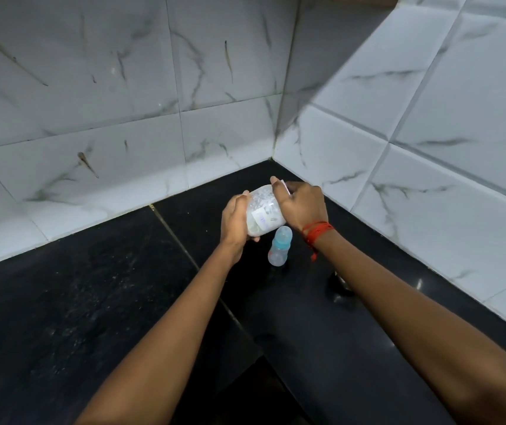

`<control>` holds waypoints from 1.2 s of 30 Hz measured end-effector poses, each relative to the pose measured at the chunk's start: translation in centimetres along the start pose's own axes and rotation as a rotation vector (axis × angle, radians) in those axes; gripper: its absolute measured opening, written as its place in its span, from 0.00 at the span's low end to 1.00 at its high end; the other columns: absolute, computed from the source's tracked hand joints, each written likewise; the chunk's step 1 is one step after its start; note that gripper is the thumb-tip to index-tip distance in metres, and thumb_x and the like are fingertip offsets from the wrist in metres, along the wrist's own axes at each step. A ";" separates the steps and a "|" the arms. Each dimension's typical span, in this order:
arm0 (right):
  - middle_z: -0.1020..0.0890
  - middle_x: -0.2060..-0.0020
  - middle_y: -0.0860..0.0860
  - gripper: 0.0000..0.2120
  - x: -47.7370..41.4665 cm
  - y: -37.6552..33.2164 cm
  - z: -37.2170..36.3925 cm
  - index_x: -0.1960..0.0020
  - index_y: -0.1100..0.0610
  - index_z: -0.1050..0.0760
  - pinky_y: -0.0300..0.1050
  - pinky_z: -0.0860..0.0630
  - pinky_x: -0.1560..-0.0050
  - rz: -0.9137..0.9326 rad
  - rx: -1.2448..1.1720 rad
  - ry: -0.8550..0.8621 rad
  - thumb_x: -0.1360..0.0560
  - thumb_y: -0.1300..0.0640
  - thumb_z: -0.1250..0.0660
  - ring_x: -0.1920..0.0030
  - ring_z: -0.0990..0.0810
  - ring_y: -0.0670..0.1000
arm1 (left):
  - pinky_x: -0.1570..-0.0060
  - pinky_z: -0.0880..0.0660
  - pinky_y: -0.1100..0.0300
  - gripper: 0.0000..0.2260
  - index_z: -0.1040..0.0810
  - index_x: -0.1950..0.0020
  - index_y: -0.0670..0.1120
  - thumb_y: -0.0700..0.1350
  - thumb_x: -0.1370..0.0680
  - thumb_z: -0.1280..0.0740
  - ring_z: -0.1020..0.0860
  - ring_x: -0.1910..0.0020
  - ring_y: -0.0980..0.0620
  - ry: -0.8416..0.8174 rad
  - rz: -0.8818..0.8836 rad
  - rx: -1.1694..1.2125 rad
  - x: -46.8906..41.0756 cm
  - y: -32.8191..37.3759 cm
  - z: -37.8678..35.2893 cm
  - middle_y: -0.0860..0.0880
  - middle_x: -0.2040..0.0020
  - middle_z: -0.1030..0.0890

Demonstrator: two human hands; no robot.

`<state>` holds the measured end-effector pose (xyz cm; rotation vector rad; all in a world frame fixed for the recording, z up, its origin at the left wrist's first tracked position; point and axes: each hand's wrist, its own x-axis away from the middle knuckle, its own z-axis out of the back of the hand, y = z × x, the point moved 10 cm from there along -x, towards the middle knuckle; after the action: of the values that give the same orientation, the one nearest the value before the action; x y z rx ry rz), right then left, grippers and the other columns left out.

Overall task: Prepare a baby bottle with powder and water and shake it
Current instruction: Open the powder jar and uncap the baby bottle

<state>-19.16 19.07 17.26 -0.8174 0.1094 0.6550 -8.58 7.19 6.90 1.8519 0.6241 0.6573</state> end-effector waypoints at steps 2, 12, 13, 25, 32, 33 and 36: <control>0.27 0.75 0.49 0.25 0.6 -2.0 0.5 0.67 0.54 0.30 0.45 0.28 0.67 0.173 0.107 0.052 0.23 0.35 0.43 0.71 0.26 0.52 | 0.76 0.31 0.59 0.24 0.17 0.42 0.41 0.60 0.17 0.42 0.21 0.69 0.42 -0.090 0.161 0.098 0.1 -1.6 -0.9 0.39 0.59 0.18; 0.38 0.21 0.52 0.41 1.5 -3.7 -3.1 0.20 0.50 0.40 0.47 0.42 0.23 0.421 0.091 -0.711 0.30 0.51 0.28 0.21 0.40 0.52 | 0.78 0.25 0.60 0.23 0.21 0.38 0.39 0.55 0.19 0.42 0.21 0.67 0.40 -0.352 0.352 0.263 0.2 -3.8 -0.7 0.39 0.55 0.21; 0.39 0.20 0.52 0.39 0.8 -3.6 -2.4 0.20 0.50 0.39 0.44 0.44 0.23 0.377 0.097 -0.681 0.27 0.51 0.27 0.21 0.41 0.51 | 0.76 0.25 0.59 0.25 0.21 0.36 0.40 0.57 0.19 0.44 0.21 0.65 0.40 -0.306 0.350 0.255 -0.3 -4.1 -0.2 0.39 0.53 0.20; 0.20 0.47 0.50 0.31 -2.5 -3.4 -0.8 0.31 0.53 0.29 0.43 0.25 0.47 0.103 0.278 -0.607 0.28 0.42 0.25 0.48 0.19 0.51 | 0.69 0.27 0.59 0.30 0.19 0.36 0.43 0.63 0.18 0.49 0.19 0.59 0.43 -0.215 0.299 0.128 -1.0 -4.8 -0.7 0.38 0.48 0.18; 0.14 0.51 0.57 0.26 -1.6 -1.6 -2.8 0.38 0.58 0.23 0.49 0.14 0.53 -0.054 0.128 -0.773 0.27 0.41 0.27 0.55 0.12 0.55 | 0.70 0.27 0.59 0.31 0.19 0.35 0.41 0.63 0.17 0.50 0.18 0.60 0.42 -0.225 0.310 0.171 -0.9 -4.8 -0.7 0.39 0.50 0.16; 0.17 0.43 0.55 0.25 -1.4 -2.1 -3.0 0.33 0.55 0.26 0.44 0.15 0.52 0.019 0.116 -0.833 0.27 0.50 0.25 0.48 0.14 0.54 | 0.71 0.27 0.59 0.31 0.20 0.34 0.41 0.63 0.17 0.50 0.18 0.59 0.42 -0.226 0.316 0.176 -0.9 -5.0 -0.5 0.39 0.49 0.16; 0.37 0.22 0.46 0.45 -0.6 -3.5 -3.1 0.20 0.44 0.43 0.43 0.28 0.32 0.172 0.121 -0.952 0.30 0.55 0.22 0.29 0.34 0.47 | 0.70 0.26 0.59 0.32 0.21 0.31 0.41 0.63 0.17 0.50 0.18 0.59 0.43 -0.221 0.320 0.200 -0.9 -5.3 0.0 0.38 0.47 0.16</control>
<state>-17.16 14.81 17.58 -0.3177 -0.6446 1.1279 -9.88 8.40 1.83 2.2013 0.2569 0.5994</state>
